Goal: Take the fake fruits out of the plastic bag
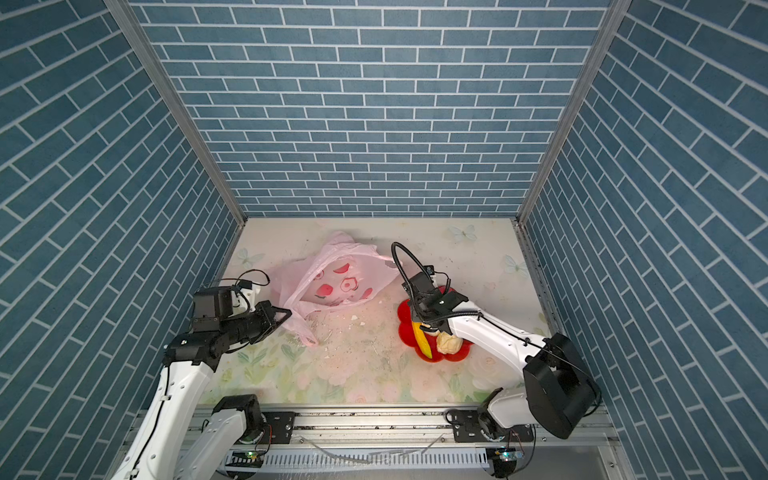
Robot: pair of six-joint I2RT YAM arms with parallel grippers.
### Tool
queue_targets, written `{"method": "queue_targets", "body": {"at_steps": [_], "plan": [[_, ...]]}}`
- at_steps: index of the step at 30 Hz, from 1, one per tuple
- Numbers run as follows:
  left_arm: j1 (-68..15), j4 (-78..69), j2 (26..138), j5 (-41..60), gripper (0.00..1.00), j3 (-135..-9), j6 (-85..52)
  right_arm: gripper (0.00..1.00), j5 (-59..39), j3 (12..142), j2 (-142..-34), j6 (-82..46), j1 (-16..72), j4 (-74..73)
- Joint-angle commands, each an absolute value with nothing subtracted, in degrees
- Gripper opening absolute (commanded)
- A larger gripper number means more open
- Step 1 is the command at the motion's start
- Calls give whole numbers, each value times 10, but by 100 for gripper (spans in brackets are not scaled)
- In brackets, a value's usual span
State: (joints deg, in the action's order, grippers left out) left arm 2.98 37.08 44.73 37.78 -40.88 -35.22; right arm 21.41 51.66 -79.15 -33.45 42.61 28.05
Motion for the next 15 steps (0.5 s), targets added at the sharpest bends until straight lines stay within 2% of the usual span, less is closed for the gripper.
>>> {"method": "queue_targets", "body": {"at_steps": [1,15], "plan": [[29,390,465,379,6,-446,-315,73,222,516,-783,-329,422,304],[8,522,567,307,3,-622,-224,77,235,535,-675,-307,422,362]]}}
